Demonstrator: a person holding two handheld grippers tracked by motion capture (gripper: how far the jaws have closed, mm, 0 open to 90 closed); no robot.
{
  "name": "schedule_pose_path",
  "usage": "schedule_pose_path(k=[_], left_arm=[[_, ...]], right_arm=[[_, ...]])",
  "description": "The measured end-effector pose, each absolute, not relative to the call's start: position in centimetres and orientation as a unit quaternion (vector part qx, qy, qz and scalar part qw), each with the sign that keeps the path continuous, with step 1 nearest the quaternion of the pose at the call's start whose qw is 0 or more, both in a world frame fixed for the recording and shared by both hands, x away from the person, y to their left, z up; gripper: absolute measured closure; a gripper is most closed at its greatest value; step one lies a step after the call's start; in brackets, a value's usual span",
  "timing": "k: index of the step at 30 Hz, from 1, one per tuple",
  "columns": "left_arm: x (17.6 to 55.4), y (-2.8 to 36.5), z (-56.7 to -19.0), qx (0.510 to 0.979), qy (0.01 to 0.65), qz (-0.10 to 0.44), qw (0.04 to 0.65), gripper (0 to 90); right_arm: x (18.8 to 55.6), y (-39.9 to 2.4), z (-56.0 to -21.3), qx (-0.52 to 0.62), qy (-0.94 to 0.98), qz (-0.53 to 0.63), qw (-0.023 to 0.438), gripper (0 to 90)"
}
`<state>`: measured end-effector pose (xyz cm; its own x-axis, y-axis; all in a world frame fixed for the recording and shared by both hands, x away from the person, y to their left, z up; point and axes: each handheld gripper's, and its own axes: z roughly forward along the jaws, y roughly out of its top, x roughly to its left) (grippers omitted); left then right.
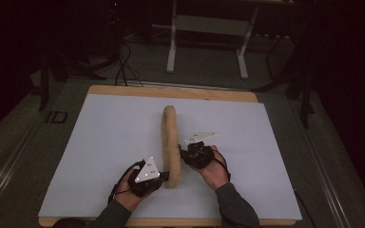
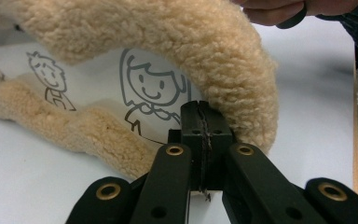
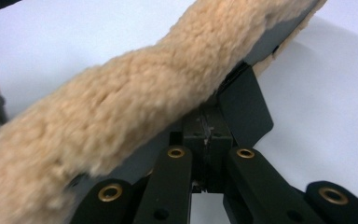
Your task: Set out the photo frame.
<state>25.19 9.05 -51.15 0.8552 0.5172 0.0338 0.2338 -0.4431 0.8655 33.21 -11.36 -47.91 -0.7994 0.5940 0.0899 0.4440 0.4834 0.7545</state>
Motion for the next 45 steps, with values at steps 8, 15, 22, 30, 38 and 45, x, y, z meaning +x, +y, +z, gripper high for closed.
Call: schedule_pose_path(k=[8, 15, 22, 30, 38, 45], left_arm=[[25.1, 8.8, -51.3, 0.836, 0.225, 0.153, 0.477, 90.0], [25.1, 8.0, -51.7, 0.84, 0.223, 0.162, 0.468, 90.0], [25.3, 7.3, -52.0, 0.837, 0.227, 0.163, 0.471, 90.0], [25.3, 7.0, -51.9, 0.836, 0.228, 0.172, 0.469, 90.0], [25.3, 7.6, -51.5, 0.835, 0.228, 0.166, 0.472, 85.2], [25.7, 8.6, -51.2, 0.84, 0.239, 0.155, 0.461, 81.8]], right_arm=[[33.0, -11.1, -47.9, 0.289, 0.862, 0.408, 0.081, 90.0], [33.0, -11.1, -48.1, 0.283, 0.867, 0.404, 0.073, 90.0], [33.2, -11.3, -48.0, 0.291, 0.868, 0.395, 0.077, 90.0], [33.6, -11.7, -47.3, 0.307, 0.863, 0.393, 0.08, 85.4], [33.8, -12.3, -46.4, 0.335, 0.853, 0.388, 0.096, 74.0], [34.0, -13.2, -45.0, 0.352, 0.841, 0.399, 0.101, 69.0]])
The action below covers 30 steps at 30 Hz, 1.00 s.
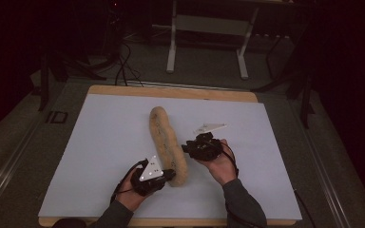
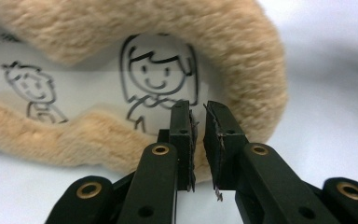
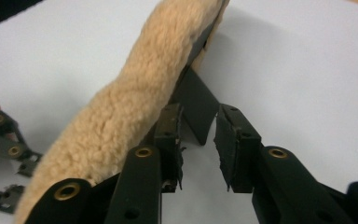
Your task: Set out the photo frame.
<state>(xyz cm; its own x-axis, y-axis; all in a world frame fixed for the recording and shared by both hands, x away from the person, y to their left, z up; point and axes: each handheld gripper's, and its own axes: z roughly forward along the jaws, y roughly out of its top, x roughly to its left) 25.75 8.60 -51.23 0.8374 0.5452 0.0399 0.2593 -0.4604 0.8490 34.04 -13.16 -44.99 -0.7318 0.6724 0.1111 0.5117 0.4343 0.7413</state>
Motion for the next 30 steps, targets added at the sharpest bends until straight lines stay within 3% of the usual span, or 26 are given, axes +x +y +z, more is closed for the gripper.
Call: schedule_pose_path(k=[9, 14, 30], left_arm=[[26.3, 10.6, -50.5, 0.828, 0.27, 0.167, 0.462, 78.2], [26.9, 11.6, -50.5, 0.822, 0.302, 0.17, 0.451, 77.7], [27.3, 12.9, -50.1, 0.81, 0.321, 0.177, 0.458, 75.7]], right_arm=[[34.0, -13.1, -43.9, 0.357, 0.831, 0.416, 0.091, 58.1], [34.0, -12.8, -43.5, 0.362, 0.828, 0.419, 0.087, 56.3], [33.4, -11.2, -42.5, 0.359, 0.824, 0.434, 0.065, 37.9]])
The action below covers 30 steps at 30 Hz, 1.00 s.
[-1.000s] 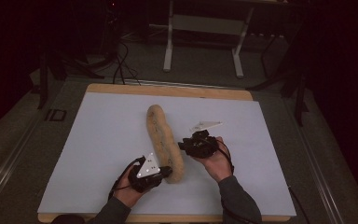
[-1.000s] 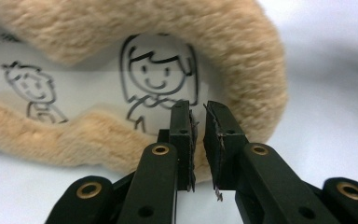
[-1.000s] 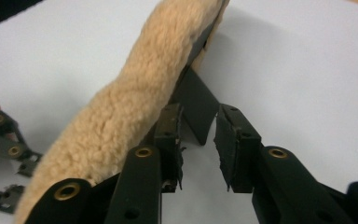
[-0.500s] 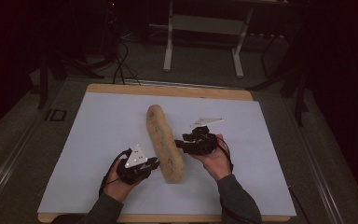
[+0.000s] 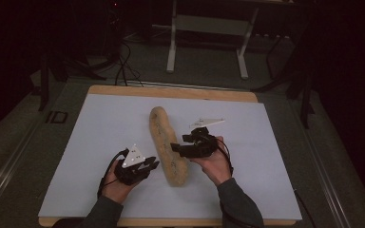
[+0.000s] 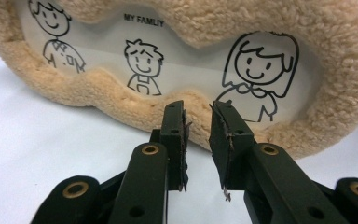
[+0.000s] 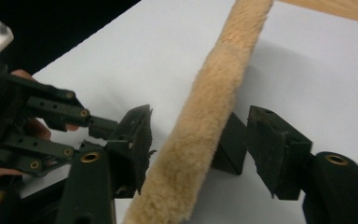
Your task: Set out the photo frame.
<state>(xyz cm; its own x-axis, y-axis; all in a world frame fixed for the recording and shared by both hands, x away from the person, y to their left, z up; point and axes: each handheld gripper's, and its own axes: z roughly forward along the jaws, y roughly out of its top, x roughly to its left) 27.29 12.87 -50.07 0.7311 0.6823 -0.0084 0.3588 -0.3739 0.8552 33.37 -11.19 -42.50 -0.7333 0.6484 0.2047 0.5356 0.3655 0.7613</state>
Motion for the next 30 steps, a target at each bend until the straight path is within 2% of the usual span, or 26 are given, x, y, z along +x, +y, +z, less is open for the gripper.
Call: schedule_pose_path(k=[7, 16, 30], left_arm=[[27.5, 13.8, -49.9, 0.802, 0.336, 0.179, 0.461, 75.4], [27.7, 14.4, -49.8, 0.798, 0.345, 0.183, 0.459, 75.2], [27.8, 15.1, -49.6, 0.79, 0.355, 0.188, 0.463, 75.2]], right_arm=[[33.3, -9.6, -43.8, 0.353, 0.845, 0.398, 0.059, 35.6], [33.2, -8.9, -44.9, 0.351, 0.859, 0.367, 0.072, 45.1], [33.3, -8.5, -45.3, 0.354, 0.862, 0.356, 0.07, 46.5]])
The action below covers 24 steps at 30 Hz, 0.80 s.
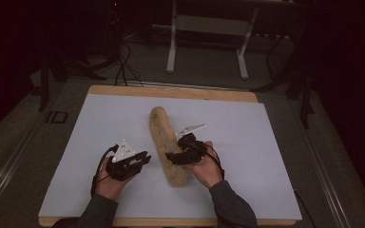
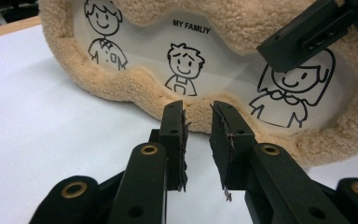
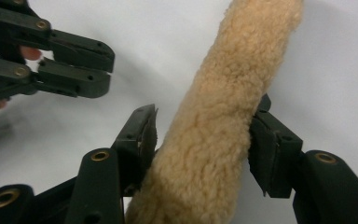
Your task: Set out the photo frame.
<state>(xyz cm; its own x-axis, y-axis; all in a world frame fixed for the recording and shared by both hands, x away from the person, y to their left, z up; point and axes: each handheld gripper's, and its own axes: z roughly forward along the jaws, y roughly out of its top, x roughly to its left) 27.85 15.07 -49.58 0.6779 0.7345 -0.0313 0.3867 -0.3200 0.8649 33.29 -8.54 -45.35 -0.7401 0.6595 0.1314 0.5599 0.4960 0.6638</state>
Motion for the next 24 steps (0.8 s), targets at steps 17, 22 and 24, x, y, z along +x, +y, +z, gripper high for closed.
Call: schedule_pose_path(k=[17, 22, 24], left_arm=[[28.0, 16.1, -49.3, 0.781, 0.367, 0.192, 0.467, 75.2], [28.0, 16.5, -49.2, 0.774, 0.372, 0.198, 0.473, 75.2], [27.9, 16.7, -49.1, 0.769, 0.372, 0.2, 0.479, 75.3]], right_arm=[[33.1, -8.5, -45.5, 0.334, 0.875, 0.338, 0.095, 58.2], [33.0, -8.7, -45.4, 0.325, 0.878, 0.335, 0.102, 60.6], [33.0, -8.7, -45.4, 0.321, 0.88, 0.334, 0.106, 61.4]])
